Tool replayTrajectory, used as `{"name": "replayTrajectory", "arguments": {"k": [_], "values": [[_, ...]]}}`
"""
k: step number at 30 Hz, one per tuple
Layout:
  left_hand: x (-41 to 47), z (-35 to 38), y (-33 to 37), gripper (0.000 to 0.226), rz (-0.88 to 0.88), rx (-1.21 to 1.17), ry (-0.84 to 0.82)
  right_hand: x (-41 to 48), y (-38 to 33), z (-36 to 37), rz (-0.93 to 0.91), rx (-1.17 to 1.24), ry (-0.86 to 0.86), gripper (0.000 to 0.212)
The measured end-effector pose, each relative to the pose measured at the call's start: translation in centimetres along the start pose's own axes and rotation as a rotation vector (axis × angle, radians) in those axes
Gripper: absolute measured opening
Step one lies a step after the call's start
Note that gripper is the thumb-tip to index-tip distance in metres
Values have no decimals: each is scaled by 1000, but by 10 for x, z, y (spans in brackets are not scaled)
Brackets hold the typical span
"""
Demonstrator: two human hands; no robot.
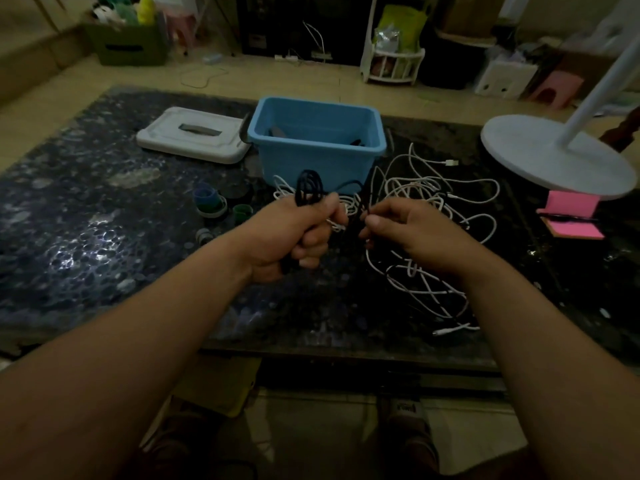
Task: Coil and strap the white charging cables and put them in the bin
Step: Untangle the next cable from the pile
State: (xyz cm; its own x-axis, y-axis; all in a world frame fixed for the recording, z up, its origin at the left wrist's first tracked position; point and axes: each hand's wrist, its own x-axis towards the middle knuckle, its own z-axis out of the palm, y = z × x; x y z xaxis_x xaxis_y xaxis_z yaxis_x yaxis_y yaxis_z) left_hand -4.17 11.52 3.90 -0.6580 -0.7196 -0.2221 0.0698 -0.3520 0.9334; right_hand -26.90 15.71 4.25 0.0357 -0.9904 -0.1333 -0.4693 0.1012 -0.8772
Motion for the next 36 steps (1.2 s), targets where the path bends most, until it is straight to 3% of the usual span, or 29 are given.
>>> {"name": "replayTrajectory", "arguments": {"k": [4,7,11,15,18,20,22,24,27,30,33,36], "values": [[8,2,-4,30,79,-10,187,3,-2,18,-3,6,72,8],[10,11,-15,38,93,66,200,6,-10,41,-63,49,209,1],[8,23,-21,37,19,-193,179,3,-19,66,-198,-20,214,15],[12,9,-16,34,57,-344,318,2,-20,72,-194,1,115,28],[12,-5,-7,30,109,-434,356,-2,-18,69,-117,-49,177,17],[11,-9,-2,29,120,-374,384,-2,-17,64,-84,-86,266,7],[11,-7,-3,27,107,-269,353,-1,-18,61,-70,-2,299,17],[8,0,-7,24,60,-171,259,-1,-25,61,-63,127,230,28],[1,15,-9,19,-80,32,72,0,-32,65,-30,358,-2,34],[-1,21,-10,12,-112,119,13,5,-30,63,41,480,-60,39],[2,17,-12,6,-69,158,82,7,-27,63,23,474,55,25],[5,14,-15,20,-88,258,120,11,-22,65,5,436,207,23]]}}
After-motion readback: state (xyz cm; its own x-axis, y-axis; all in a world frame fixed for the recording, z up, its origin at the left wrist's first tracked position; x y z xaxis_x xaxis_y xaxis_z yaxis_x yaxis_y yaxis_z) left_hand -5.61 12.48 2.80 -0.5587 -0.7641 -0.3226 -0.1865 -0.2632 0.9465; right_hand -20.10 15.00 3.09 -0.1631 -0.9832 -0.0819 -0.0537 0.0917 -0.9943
